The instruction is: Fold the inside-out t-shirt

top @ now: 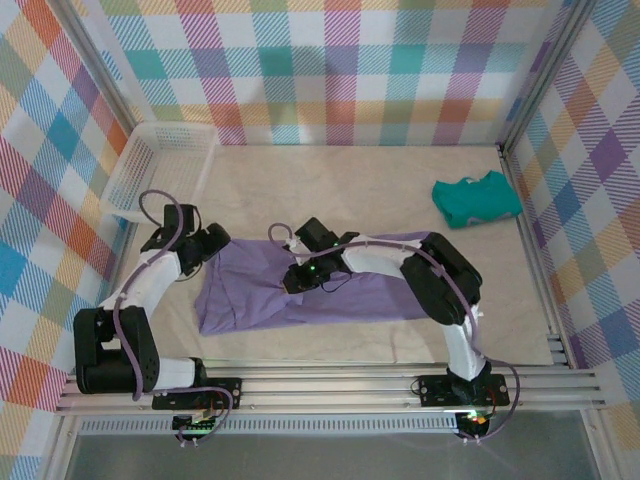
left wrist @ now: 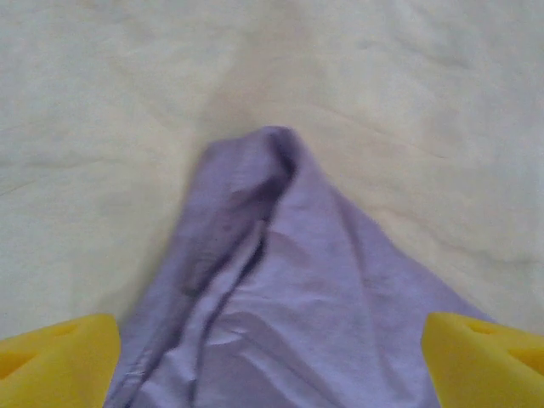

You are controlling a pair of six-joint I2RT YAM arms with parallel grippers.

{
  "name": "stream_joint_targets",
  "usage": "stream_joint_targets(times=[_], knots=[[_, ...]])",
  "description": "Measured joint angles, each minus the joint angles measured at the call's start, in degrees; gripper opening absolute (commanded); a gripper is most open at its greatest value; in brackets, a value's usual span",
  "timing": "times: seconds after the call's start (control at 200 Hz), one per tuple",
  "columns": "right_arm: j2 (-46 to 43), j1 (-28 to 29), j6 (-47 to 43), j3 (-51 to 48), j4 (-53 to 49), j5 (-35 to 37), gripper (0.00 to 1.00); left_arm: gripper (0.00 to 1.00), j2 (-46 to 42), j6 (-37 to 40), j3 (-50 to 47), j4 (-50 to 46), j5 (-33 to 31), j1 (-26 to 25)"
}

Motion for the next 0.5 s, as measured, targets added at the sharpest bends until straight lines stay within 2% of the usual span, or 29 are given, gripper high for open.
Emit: stream_joint_targets(times=[0.055, 0.24, 0.5], knots=[[1.31, 0.02, 0.55, -0.24, 0.24, 0.46, 0.15, 1.0, 0.02, 0.33, -1.03, -0.98, -0.17, 0.44], [-0.28, 0.02, 1.11, -2.54, 2.91, 0.98, 0.18, 1.0, 3.41, 1.31, -2.21, -2.03, 2.58, 0.46], [-3.72, 0.02, 1.09, -3.41, 3.78, 1.11, 0.18, 1.0, 9.66, 3.8, -1.42, -2.8, 2.16, -2.51]])
